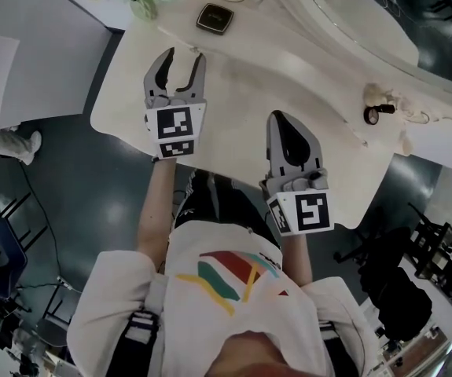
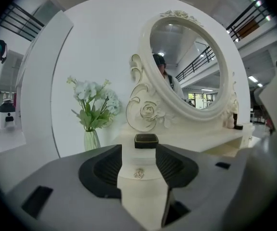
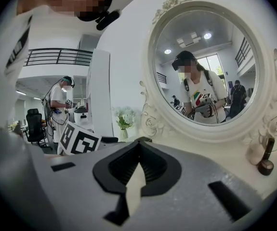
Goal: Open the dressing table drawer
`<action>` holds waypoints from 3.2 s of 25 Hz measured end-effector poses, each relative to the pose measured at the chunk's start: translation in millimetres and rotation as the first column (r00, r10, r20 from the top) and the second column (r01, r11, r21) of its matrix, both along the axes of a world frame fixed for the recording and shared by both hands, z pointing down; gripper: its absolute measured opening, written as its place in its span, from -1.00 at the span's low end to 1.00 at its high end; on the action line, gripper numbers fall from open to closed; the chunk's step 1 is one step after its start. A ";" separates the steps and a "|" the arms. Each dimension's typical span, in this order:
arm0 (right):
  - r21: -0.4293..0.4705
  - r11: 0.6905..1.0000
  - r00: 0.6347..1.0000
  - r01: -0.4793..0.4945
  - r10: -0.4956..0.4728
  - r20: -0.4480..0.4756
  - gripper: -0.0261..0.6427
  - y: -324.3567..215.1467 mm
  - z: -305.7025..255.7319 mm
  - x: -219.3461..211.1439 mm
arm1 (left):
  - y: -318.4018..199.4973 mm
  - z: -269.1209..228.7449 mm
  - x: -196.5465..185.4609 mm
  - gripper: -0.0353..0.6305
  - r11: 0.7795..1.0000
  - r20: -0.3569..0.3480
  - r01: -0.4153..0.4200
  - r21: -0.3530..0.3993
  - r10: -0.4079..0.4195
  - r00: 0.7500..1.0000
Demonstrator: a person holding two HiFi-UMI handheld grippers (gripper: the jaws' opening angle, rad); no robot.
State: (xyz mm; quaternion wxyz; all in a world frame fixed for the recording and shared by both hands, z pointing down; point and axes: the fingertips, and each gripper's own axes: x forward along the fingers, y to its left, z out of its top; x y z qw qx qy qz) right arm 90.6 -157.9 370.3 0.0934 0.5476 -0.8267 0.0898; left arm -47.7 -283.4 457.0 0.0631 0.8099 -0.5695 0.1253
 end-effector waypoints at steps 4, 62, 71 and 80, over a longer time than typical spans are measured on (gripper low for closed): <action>-0.018 1.000 1.000 0.010 -0.010 -0.001 -0.92 0.2 9.5 -5.1 | -4.5 26.1 -0.4 -0.26 0.999 0.002 -0.005 -0.048 0.005 1.000; -0.076 0.997 1.000 0.015 -0.017 -0.026 -0.92 2.4 38.7 -3.5 | -30.8 104.5 8.7 -0.63 0.974 0.077 -0.041 -0.221 0.059 0.995; -0.077 0.997 1.000 0.007 -0.007 0.009 -0.92 9.2 33.8 -3.8 | -19.2 104.6 3.1 -0.63 0.974 0.085 -0.036 -0.223 0.056 0.995; -0.064 0.998 1.000 0.002 -0.001 0.003 -0.92 12.5 26.0 -2.4 | -12.1 104.3 0.4 -0.63 0.972 0.088 -0.035 -0.233 0.057 0.995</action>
